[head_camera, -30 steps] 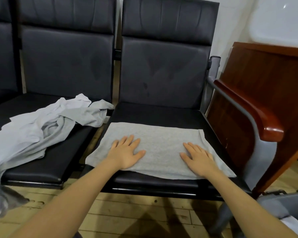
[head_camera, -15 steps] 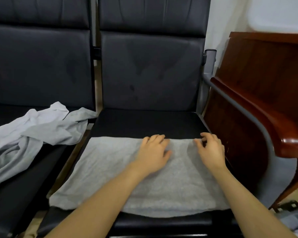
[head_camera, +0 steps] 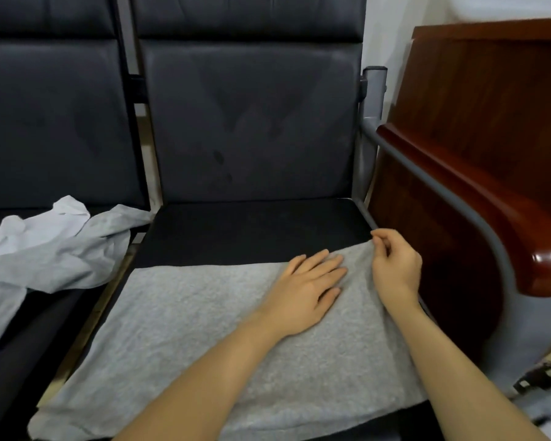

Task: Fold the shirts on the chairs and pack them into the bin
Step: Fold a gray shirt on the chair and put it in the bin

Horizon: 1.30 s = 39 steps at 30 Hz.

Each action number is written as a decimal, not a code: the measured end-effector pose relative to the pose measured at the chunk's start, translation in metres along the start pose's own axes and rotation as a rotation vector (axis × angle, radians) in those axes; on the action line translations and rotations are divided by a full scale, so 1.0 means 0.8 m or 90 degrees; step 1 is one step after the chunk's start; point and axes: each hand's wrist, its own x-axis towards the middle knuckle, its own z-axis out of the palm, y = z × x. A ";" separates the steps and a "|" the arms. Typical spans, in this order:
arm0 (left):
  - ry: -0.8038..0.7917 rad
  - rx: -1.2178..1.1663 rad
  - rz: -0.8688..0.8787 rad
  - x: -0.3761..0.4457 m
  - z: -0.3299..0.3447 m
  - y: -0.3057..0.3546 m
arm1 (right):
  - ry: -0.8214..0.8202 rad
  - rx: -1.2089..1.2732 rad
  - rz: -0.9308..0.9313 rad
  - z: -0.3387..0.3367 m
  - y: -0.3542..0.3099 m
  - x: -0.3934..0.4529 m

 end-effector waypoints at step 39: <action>-0.033 0.094 -0.352 -0.080 -0.066 -0.056 | -0.409 -0.362 -0.168 0.025 -0.069 -0.057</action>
